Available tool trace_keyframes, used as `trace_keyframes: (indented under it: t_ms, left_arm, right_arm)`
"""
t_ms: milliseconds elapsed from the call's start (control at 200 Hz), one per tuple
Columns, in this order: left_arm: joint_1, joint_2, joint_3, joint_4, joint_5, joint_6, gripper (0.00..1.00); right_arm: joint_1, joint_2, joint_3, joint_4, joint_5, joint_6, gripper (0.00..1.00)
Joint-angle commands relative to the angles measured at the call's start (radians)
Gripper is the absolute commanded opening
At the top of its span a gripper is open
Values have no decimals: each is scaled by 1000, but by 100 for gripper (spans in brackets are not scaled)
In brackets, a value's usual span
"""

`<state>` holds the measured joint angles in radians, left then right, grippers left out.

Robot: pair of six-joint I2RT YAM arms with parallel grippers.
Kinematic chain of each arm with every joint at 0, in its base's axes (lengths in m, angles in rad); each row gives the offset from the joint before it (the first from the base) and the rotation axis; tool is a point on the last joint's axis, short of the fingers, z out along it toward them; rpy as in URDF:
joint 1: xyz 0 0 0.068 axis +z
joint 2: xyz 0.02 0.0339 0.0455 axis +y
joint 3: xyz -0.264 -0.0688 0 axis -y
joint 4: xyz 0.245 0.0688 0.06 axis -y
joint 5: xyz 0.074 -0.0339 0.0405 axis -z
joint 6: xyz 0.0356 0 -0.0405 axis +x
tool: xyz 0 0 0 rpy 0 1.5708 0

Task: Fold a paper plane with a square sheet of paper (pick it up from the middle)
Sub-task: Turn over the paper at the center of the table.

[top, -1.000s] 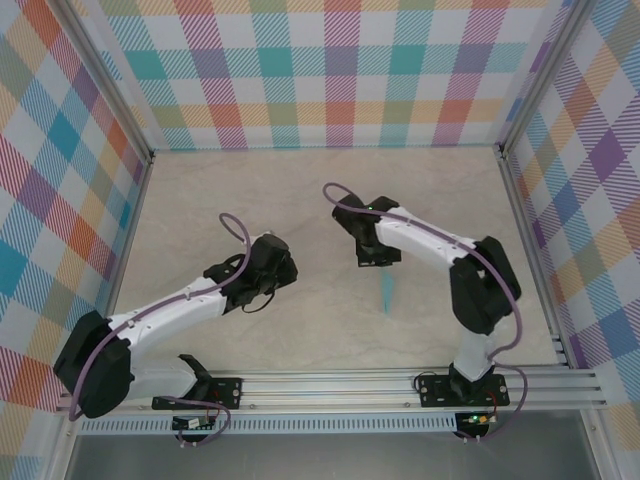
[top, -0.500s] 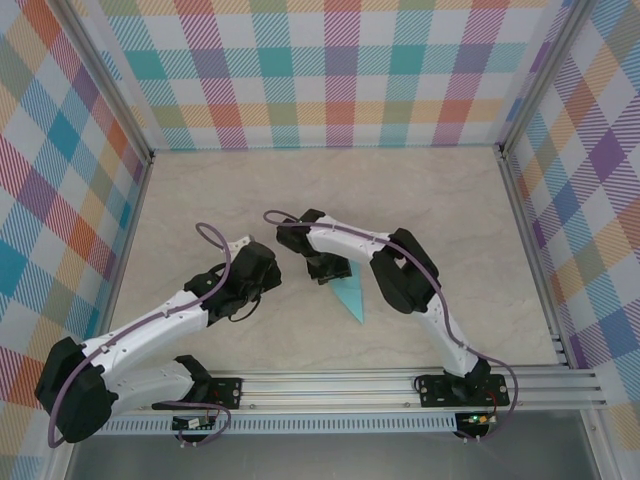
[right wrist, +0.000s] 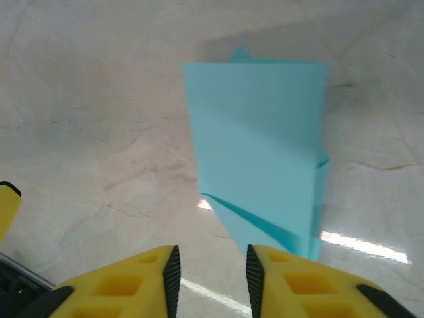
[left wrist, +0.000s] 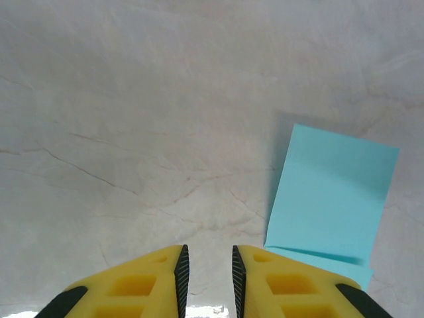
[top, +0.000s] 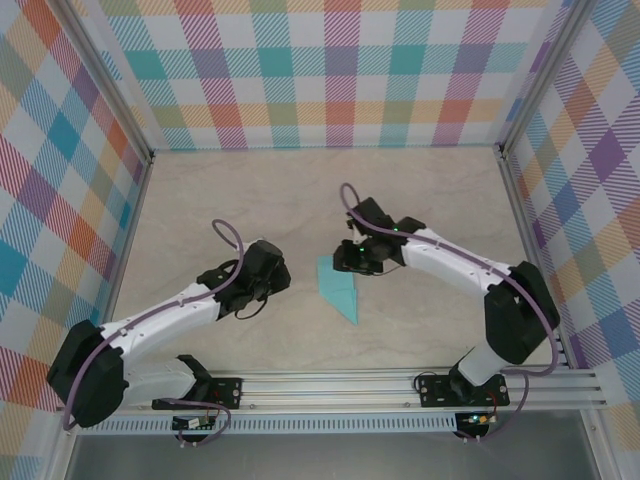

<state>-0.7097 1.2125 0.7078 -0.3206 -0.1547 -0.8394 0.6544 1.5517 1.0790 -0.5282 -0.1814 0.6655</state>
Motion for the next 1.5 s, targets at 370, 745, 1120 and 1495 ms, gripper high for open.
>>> trace_keyframes:
  t_ms: [370,745,1120,1495]
  left_arm:
    - [10,324,100,226,317,-62,26]
    - [9,371,106,230,332,-87,26]
    - [0,408,123,253,363,-99,30]
    - [-18,463,134,333,405,-128,38]
  right_arm:
    - [-127,32,-280,419,-478,19,18]
    - [-151,149,-281,420,-467,-26,15]
    - [-229,198,-393,563,-522,-3,15]
    - [-240,213,-413,573,-516,-3,15]
